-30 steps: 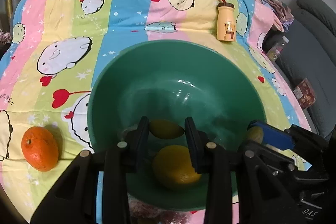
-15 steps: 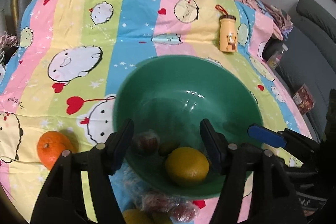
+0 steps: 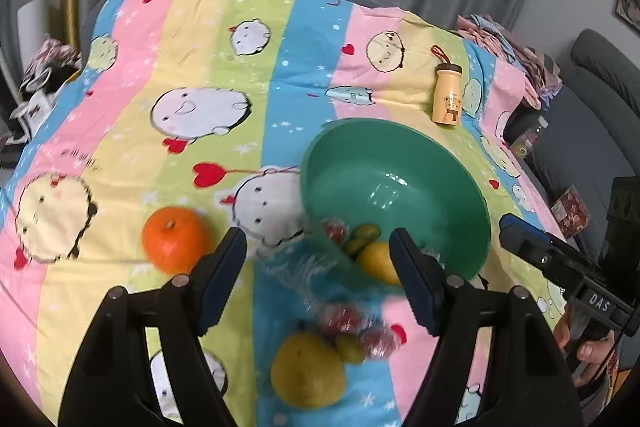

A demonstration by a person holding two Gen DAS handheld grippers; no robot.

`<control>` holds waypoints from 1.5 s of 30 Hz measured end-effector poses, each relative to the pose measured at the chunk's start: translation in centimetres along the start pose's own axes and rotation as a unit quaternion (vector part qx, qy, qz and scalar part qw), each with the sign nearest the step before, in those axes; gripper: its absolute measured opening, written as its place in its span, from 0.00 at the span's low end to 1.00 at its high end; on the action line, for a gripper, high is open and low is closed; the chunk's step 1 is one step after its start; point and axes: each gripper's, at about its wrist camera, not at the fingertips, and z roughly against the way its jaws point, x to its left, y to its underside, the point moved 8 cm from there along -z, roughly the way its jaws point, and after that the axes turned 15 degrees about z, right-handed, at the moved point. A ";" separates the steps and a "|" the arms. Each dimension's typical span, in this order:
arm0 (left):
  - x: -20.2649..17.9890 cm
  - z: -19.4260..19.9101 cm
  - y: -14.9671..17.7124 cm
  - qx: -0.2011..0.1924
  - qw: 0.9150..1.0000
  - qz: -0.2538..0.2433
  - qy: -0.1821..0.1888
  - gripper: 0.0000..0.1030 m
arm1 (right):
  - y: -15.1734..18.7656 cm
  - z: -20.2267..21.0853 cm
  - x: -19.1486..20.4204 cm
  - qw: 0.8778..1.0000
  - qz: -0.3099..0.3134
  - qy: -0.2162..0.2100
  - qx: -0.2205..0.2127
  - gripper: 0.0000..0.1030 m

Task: Organize fruits
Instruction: 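Withdraw the left tool from the basin toward the remaining fruits, then move both tools toward the plastic-wrapped red fruits beside the pomelo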

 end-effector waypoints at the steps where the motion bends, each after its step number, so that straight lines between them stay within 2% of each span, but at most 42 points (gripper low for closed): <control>1: 0.4 0.3 0.4 0.002 1.000 0.004 -0.001 0.72 | 0.1 0.1 0.3 1.000 0.004 0.001 0.002 0.45; 9: 2.7 2.7 3.1 -0.005 1.000 0.024 -0.010 0.72 | 0.8 0.5 2.8 0.998 0.047 -0.021 0.020 0.46; 14: 4.6 3.6 5.5 0.005 0.999 0.044 -0.013 0.72 | 2.6 0.9 5.4 0.995 0.067 -0.058 0.036 0.46; 19: 5.4 3.8 7.6 0.026 0.998 0.062 -0.002 0.72 | 5.6 0.2 7.1 0.992 0.087 -0.057 0.076 0.46; 24: 5.0 4.1 8.9 0.035 0.998 0.049 0.003 0.72 | 7.6 -1.4 7.9 0.987 0.105 -0.044 0.118 0.46; 31: 4.1 3.1 8.3 0.047 0.999 0.011 -0.002 0.71 | 8.9 -3.1 8.1 0.982 0.115 -0.038 0.146 0.46; 34: 3.0 2.1 7.4 0.060 0.998 -0.012 0.005 0.71 | 8.8 -3.3 8.2 0.982 0.115 -0.040 0.144 0.46; 41: 0.3 -2.0 5.9 0.131 0.991 -0.020 0.027 0.70 | 8.6 -4.1 8.3 0.982 0.115 -0.045 0.142 0.46; 45: -0.8 -4.2 6.1 0.162 0.986 -0.028 0.021 0.70 | 8.4 -4.2 8.1 0.984 0.103 -0.050 0.137 0.46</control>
